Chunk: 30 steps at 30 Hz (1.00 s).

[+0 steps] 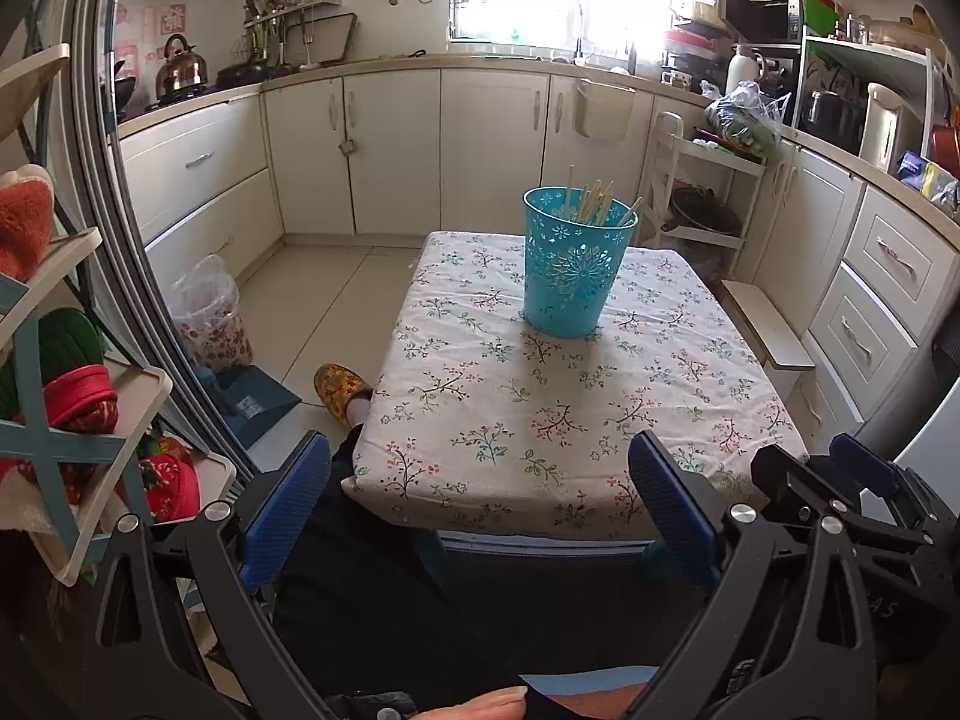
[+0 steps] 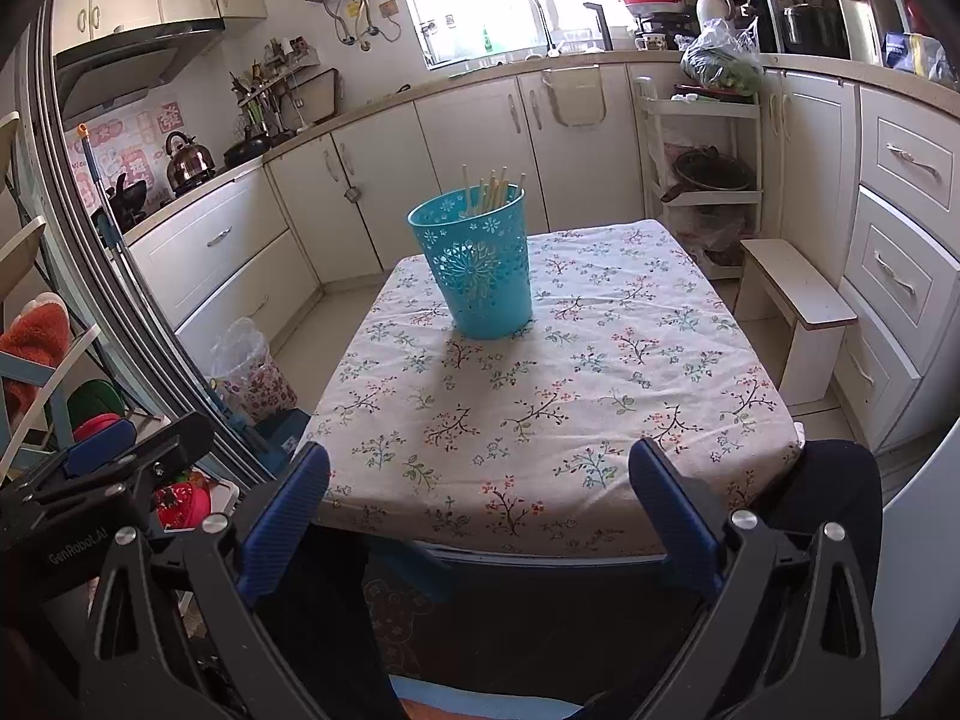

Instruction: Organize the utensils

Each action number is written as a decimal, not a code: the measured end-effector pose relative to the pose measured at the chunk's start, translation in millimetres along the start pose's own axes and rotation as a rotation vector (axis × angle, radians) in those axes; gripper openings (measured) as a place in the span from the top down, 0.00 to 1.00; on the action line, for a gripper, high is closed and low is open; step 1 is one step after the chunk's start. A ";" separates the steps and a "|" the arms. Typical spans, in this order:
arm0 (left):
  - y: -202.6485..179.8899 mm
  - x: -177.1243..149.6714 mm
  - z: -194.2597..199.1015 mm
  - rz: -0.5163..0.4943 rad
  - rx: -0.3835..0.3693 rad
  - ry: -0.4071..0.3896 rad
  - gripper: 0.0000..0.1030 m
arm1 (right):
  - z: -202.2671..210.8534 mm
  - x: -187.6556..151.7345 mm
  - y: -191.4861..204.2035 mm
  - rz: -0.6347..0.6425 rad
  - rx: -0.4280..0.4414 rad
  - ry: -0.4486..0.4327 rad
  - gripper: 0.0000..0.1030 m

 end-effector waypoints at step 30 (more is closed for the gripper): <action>1.1 -2.4 1.2 0.014 -0.014 0.004 0.07 | 24.9 14.7 10.8 0.033 0.043 -0.050 0.07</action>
Point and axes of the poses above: each gripper's, at about its wrist camera, not at the fingertips, and z roughly against the way its jaws point, y to its left, x to its top, the point moved 6 cm from there along -z, roughly the way its jaws point, and after that the axes turned 11 degrees about -y, right-handed, at the moved point
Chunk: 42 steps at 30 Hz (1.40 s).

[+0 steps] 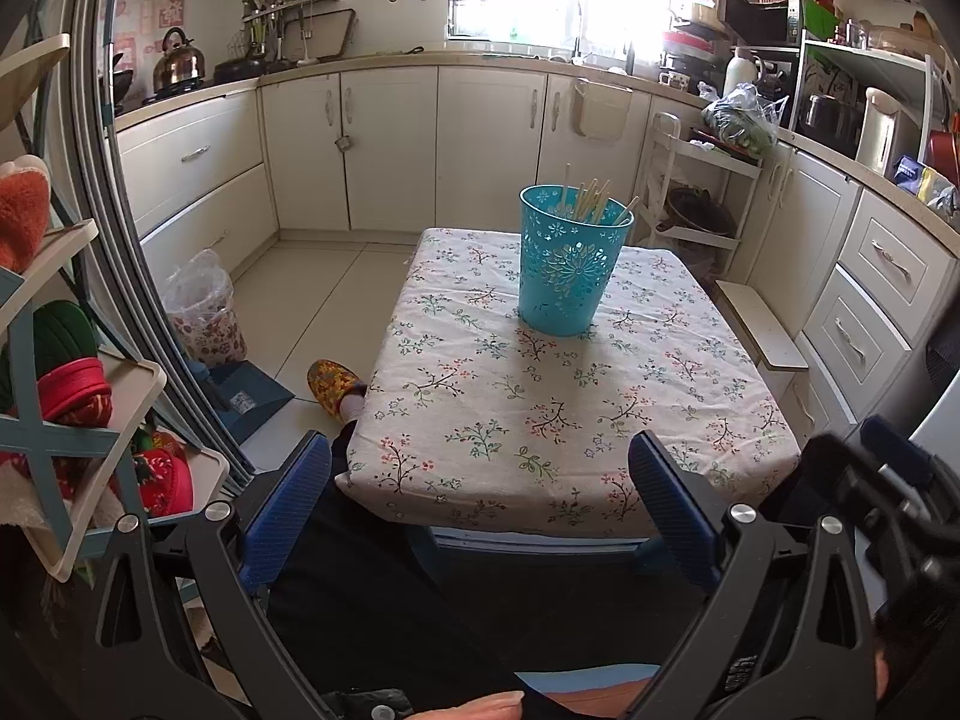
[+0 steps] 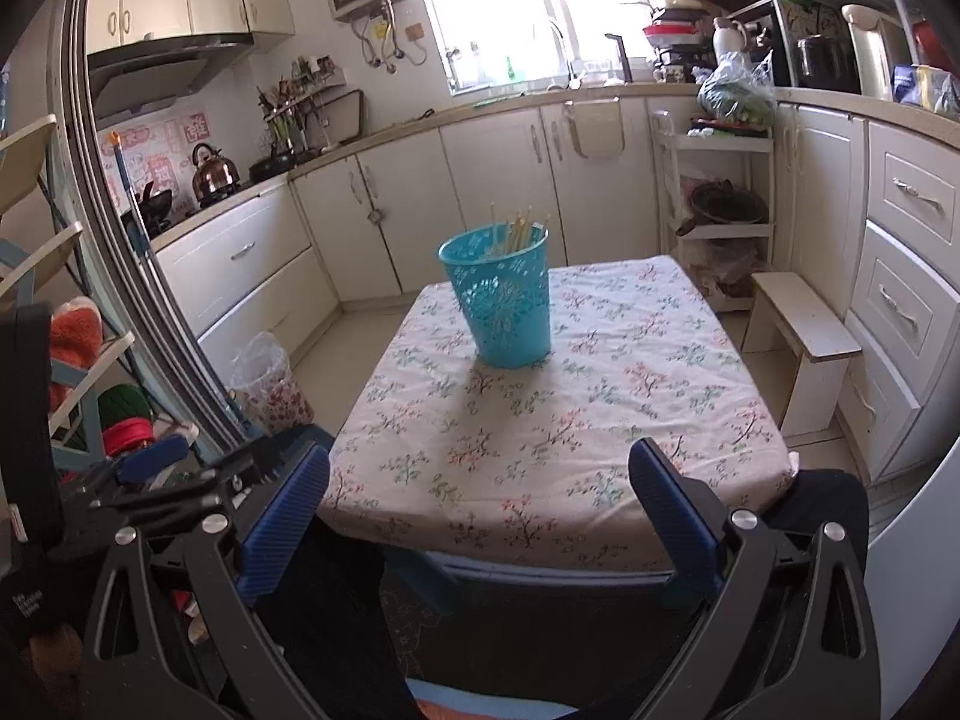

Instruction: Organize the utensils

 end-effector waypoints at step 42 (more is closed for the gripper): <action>1.4 -0.2 -0.3 0.004 -0.003 0.000 0.07 | -3.8 -9.8 -2.1 -0.026 -0.008 0.031 0.07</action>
Point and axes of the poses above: each gripper's, at about its wrist camera, not at the fingertips, and z roughly against the way its jaws point, y to its left, x to its top, the point moved 6 cm from there along -z, roughly the way its jaws point, and after that the axes turned 11 degrees about -y, right-handed, at the moved point
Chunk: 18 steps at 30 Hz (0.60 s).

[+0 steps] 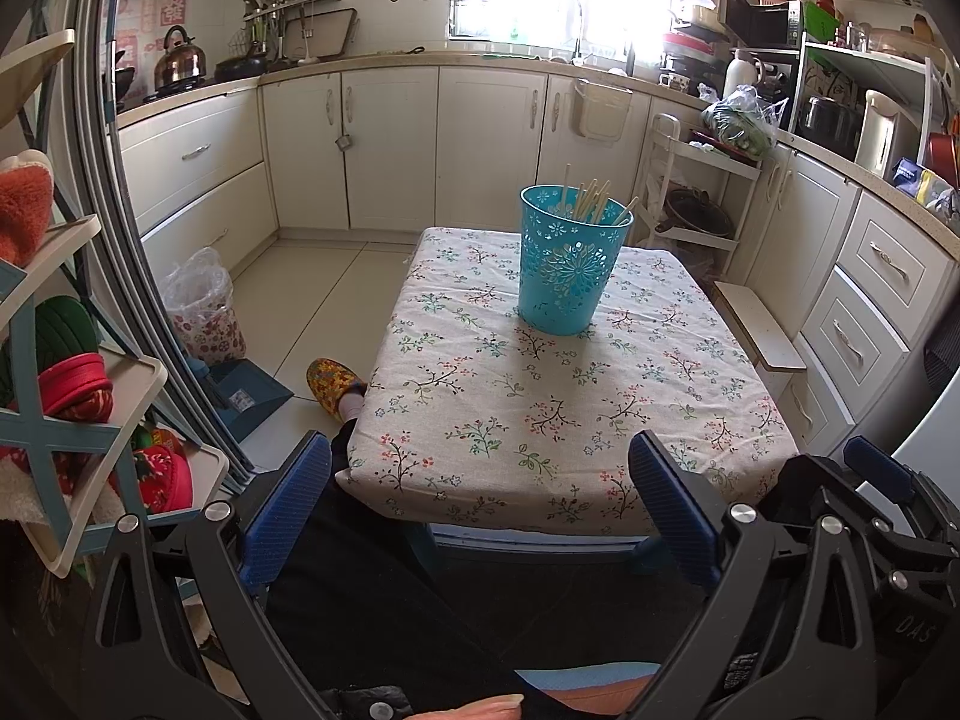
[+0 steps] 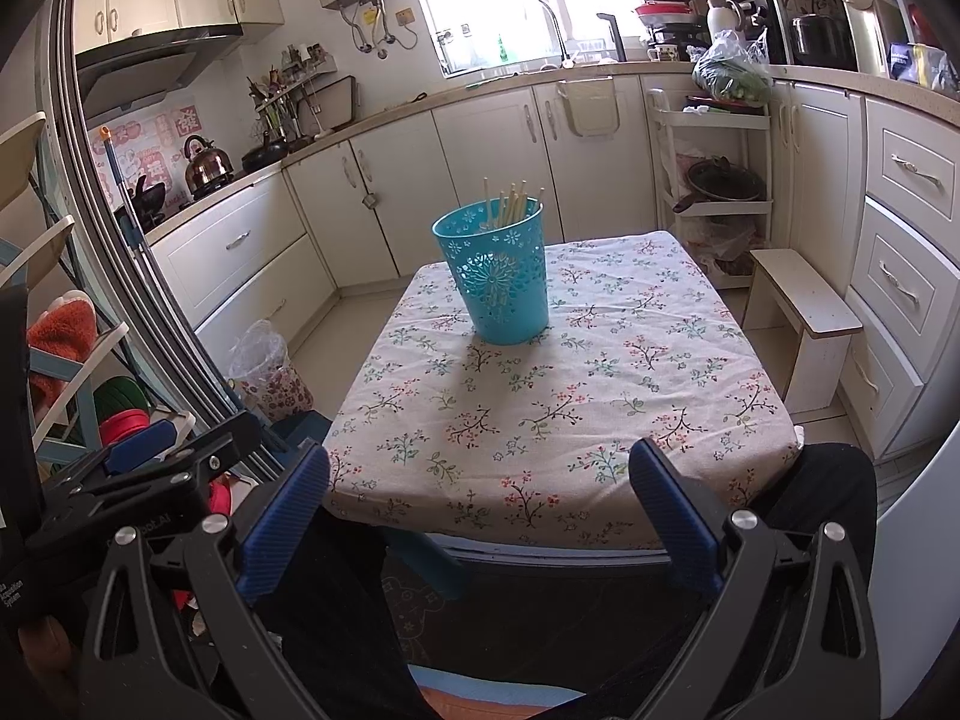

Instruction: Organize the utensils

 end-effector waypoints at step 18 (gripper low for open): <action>1.1 0.0 0.0 0.000 -0.001 0.000 0.07 | 0.1 0.1 0.8 0.001 -0.001 -0.001 0.07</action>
Point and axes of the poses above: each gripper's, at about its wrist camera, not at the fingertips, and z roughly against the way its jaws point, y to its left, x to its top, the point moved 6 cm from there along -z, roughly the way its jaws point, and after that the axes turned 11 degrees about -y, right-handed, at the moved point
